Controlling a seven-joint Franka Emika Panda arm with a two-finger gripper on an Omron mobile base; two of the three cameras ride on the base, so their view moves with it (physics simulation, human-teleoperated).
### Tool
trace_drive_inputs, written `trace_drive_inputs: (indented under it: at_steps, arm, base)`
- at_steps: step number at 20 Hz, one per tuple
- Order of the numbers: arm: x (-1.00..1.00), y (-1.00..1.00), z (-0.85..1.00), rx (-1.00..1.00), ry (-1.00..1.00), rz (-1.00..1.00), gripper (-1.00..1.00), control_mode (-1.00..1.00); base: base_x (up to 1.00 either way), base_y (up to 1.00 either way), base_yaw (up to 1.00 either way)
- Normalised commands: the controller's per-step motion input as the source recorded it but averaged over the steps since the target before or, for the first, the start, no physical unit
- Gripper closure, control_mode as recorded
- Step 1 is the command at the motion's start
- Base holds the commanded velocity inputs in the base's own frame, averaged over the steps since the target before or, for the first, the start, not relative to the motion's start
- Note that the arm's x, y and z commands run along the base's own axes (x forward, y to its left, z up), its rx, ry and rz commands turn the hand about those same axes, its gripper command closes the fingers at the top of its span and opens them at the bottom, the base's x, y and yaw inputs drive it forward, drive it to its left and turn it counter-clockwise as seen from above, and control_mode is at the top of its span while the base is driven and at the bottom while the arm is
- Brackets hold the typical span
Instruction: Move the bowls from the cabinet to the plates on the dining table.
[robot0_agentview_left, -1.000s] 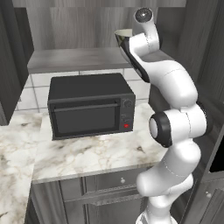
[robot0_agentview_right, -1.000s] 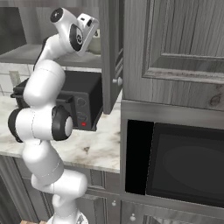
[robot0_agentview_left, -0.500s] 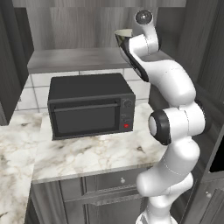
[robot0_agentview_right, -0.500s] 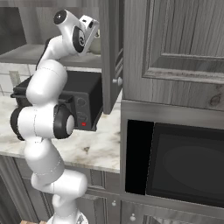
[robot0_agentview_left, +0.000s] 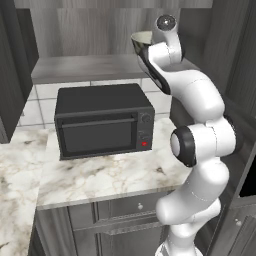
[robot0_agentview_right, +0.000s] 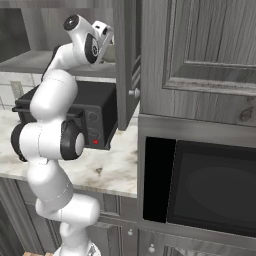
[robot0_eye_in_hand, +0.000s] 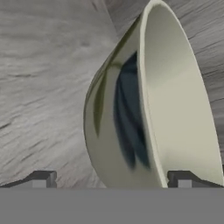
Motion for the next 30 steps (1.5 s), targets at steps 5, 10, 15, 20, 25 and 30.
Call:
trace_drive_inputs:
  at_steps: [5, 10, 15, 20, 25, 30]
  arm:
    - [0.0, 0.0, -0.35, 0.0, 0.0, 0.04, -1.0, -1.0]
    - [0.02, 0.0, -0.26, 0.0, 0.0, 0.03, 1.0, -1.0]
    - [0.03, 0.0, -0.17, 0.0, 0.0, 0.01, 1.0, -1.0]
    - [-0.07, 0.0, 0.0, 0.0, 0.0, 0.02, 1.0, -1.0]
    - [-0.28, 0.1, 0.0, 0.0, 0.0, 0.09, 1.0, -1.0]
    - [-0.47, 0.27, 0.0, 0.0, 0.0, 0.15, 1.0, -1.0]
  base:
    - [0.0, 0.0, 0.0]
    - [0.0, 0.0, 0.0]
    - [0.0, 0.0, 0.0]
    - [0.0, 0.0, 0.0]
    - [0.0, 0.0, 0.0]
    - [0.0, 0.0, 0.0]
